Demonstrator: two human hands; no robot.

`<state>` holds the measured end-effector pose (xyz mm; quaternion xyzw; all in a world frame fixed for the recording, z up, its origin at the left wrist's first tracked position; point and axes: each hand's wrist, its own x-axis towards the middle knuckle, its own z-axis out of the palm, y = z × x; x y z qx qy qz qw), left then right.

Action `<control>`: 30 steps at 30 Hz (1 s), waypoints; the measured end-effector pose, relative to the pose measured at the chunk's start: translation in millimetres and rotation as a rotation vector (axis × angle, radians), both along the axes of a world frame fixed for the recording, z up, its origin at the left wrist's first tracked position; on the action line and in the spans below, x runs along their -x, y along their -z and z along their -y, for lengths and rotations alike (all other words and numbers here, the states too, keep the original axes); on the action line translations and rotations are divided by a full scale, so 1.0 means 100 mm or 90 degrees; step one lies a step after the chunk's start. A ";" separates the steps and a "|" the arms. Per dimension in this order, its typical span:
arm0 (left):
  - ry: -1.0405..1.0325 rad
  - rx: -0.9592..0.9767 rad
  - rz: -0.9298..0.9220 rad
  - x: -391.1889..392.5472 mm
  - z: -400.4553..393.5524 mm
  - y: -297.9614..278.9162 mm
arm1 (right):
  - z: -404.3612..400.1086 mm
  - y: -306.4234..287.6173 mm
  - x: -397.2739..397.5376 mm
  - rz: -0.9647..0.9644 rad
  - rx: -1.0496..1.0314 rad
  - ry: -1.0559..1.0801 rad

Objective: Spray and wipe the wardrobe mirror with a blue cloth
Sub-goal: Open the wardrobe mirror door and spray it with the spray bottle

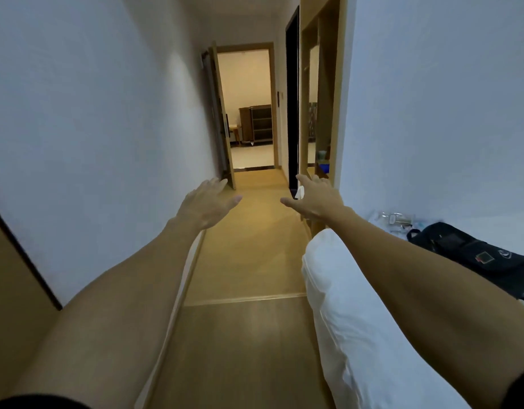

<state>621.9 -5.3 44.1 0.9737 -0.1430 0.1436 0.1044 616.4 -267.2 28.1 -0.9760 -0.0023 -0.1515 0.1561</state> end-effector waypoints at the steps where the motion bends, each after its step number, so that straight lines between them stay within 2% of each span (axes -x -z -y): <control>1: -0.003 0.013 -0.004 -0.15 0.03 -0.02 | 0.04 -0.04 -0.16 0.002 0.005 -0.002; 5: -0.005 0.060 -0.024 -0.74 0.09 -0.06 | 0.12 -0.10 -0.78 0.012 0.001 -0.008; 11: -0.019 0.049 -0.036 -1.69 0.02 0.00 | 0.12 0.01 -1.74 -0.001 0.016 -0.005; 20: 0.023 0.063 0.011 -3.66 -0.22 0.07 | -0.19 -0.05 -3.55 -0.004 0.029 0.026; 25: 0.052 0.084 -0.012 -4.74 -0.35 -0.02 | -0.39 -0.18 -4.58 0.012 -0.019 0.033; 30: 0.085 0.091 0.006 -5.73 -0.29 -0.06 | -0.35 -0.18 -5.47 0.009 0.005 0.072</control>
